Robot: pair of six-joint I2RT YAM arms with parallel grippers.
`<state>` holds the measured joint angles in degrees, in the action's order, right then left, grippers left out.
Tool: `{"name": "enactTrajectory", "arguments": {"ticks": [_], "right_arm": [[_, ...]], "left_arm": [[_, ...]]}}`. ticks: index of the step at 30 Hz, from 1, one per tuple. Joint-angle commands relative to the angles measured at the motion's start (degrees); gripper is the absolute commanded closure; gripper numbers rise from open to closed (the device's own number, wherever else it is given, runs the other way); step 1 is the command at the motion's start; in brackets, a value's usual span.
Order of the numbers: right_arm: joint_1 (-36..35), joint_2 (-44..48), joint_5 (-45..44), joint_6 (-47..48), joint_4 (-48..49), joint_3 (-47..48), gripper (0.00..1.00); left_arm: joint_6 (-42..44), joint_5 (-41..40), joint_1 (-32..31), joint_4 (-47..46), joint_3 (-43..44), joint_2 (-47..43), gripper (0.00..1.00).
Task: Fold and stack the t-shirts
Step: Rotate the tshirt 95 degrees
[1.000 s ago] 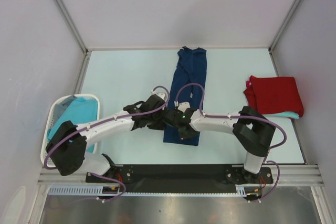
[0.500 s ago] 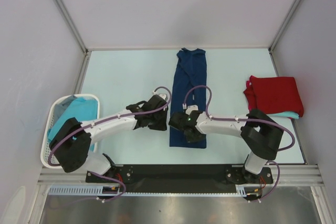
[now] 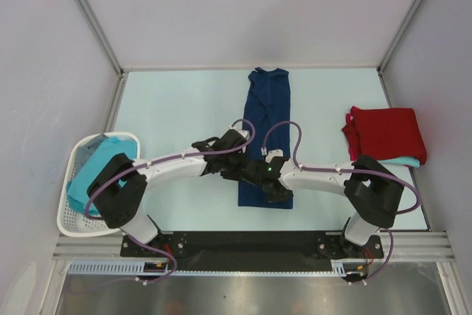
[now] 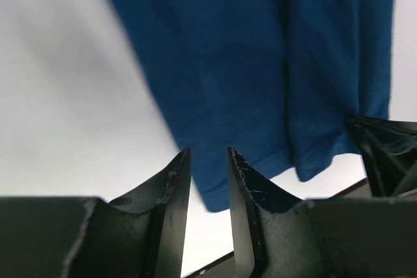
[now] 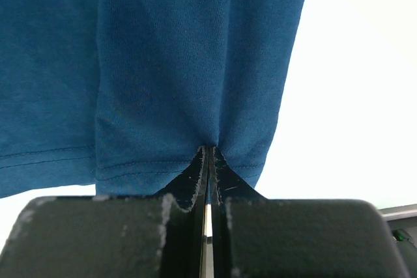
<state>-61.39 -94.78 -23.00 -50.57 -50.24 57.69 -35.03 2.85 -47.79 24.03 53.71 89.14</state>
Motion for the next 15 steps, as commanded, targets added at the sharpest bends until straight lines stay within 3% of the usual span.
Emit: {"name": "enactTrajectory", "arguments": {"ticks": [1,8,15], "right_arm": [[0.2,1.9,-0.9,-0.8,-0.7,-1.2,1.00],[0.6,3.8,-0.3,-0.9,-1.1,-3.5,1.00],[1.1,5.7,-0.4,-0.4,-0.7,-4.5,1.00]], "left_arm": [[0.1,2.9,-2.3,-2.3,4.3,4.5,0.67],[-0.7,6.4,-2.8,-3.2,6.6,11.0,0.68],[-0.9,5.8,-3.1,-3.6,7.3,11.3,0.68]]}}
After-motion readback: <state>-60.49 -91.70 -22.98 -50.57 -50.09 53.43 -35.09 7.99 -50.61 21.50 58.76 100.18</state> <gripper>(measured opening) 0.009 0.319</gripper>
